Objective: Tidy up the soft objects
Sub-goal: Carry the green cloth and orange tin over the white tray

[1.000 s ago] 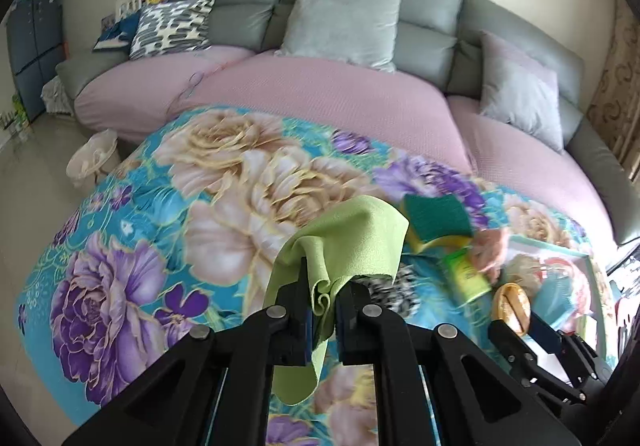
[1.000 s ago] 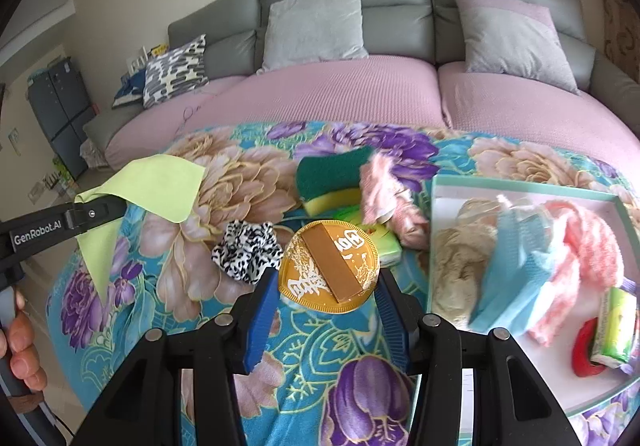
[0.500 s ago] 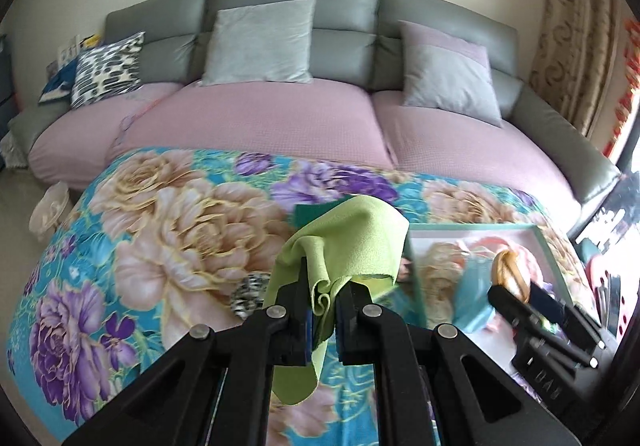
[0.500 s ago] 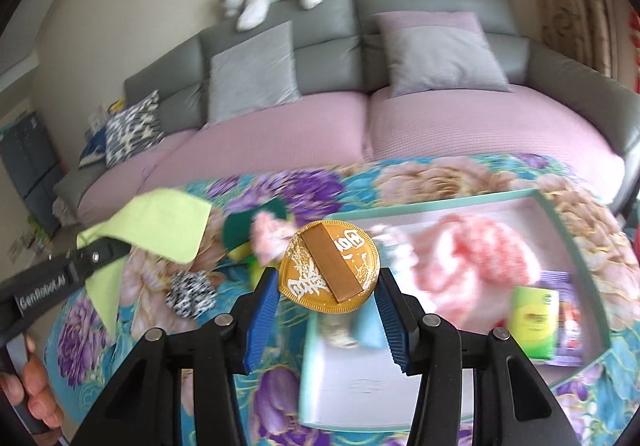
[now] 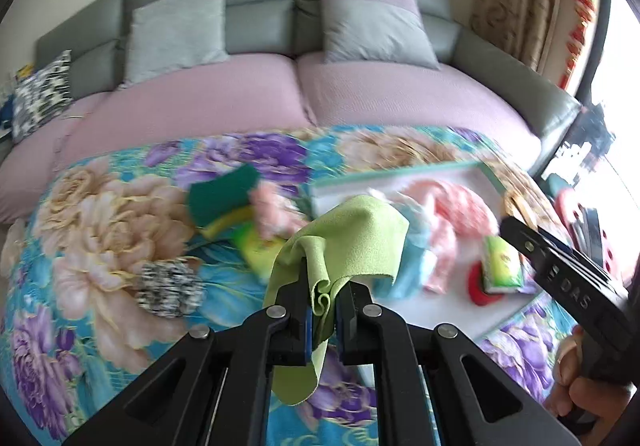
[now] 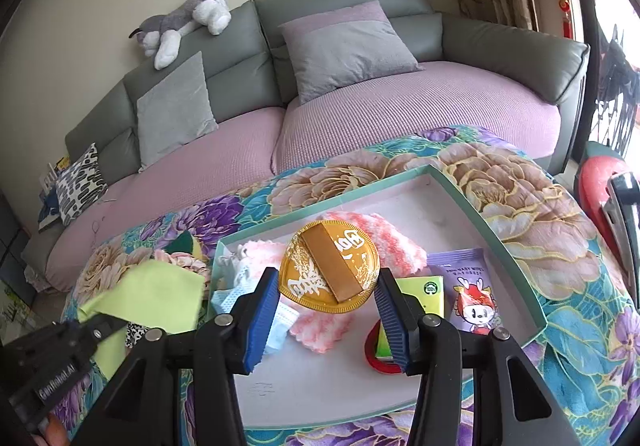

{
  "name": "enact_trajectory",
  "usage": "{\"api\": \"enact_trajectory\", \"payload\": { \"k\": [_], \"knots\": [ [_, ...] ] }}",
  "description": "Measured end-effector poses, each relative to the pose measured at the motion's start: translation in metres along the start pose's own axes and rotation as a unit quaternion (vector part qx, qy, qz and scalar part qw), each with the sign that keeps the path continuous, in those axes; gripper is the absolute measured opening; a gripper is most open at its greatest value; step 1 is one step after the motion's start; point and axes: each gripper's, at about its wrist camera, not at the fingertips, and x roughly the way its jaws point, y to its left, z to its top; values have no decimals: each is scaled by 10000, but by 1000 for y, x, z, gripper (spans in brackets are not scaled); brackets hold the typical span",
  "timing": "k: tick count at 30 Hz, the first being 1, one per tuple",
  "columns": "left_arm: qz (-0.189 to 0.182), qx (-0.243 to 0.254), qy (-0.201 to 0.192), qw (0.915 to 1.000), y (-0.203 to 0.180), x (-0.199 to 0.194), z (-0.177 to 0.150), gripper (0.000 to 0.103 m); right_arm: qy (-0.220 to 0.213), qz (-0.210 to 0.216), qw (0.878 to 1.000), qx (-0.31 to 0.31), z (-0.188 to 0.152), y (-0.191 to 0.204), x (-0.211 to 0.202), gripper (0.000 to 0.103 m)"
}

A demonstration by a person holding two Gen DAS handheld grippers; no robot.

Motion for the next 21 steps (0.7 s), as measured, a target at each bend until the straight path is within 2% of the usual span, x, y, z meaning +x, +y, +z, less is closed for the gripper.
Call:
{"api": "enact_trajectory", "payload": {
  "k": [5,9,21],
  "knots": [
    [-281,294,422,9983,-28,29,-9,8,90,-175,9998,-35,-1,-7,5,52],
    [-457,333,702,9959,-42,54,-14,8,155,-129,9998,36,-3,-13,11,52],
    [-536,239,746,9955,-55,98,-1,8,255,-85,9992,293,-2,-30,28,52]
  ]
}}
